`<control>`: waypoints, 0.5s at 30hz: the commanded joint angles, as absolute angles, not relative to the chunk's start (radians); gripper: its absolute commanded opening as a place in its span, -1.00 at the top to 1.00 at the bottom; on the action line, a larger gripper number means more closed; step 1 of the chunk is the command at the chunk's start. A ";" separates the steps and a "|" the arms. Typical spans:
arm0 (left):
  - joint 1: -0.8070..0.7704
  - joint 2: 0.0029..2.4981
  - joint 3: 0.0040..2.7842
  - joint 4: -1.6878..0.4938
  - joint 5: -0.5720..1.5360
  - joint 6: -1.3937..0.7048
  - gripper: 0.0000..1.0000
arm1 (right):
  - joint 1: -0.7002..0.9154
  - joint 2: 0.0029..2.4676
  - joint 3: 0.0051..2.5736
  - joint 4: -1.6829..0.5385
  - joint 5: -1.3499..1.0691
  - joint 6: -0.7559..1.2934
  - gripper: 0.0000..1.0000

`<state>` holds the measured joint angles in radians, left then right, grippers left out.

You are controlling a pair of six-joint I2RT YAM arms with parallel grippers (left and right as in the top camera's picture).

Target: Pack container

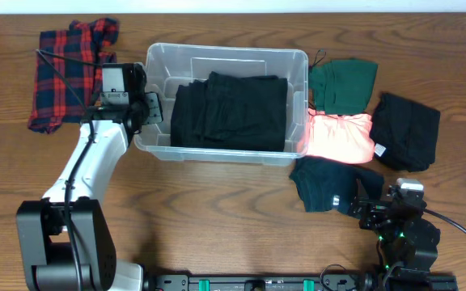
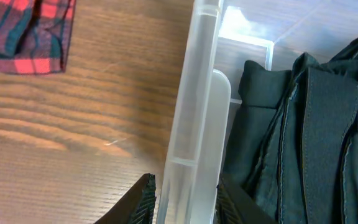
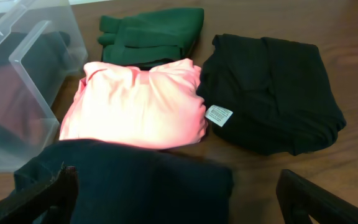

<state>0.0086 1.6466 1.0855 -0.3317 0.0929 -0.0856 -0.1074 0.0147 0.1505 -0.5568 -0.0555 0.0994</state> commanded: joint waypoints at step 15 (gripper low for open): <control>0.075 1.346 1.188 -0.535 0.116 -0.111 -0.96 | -0.111 0.009 0.148 -0.558 -0.060 0.112 -0.98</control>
<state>0.0525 1.4342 1.1419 -0.5346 0.1024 -0.1055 -0.1074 0.0147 0.1505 -0.5568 -0.0555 0.0994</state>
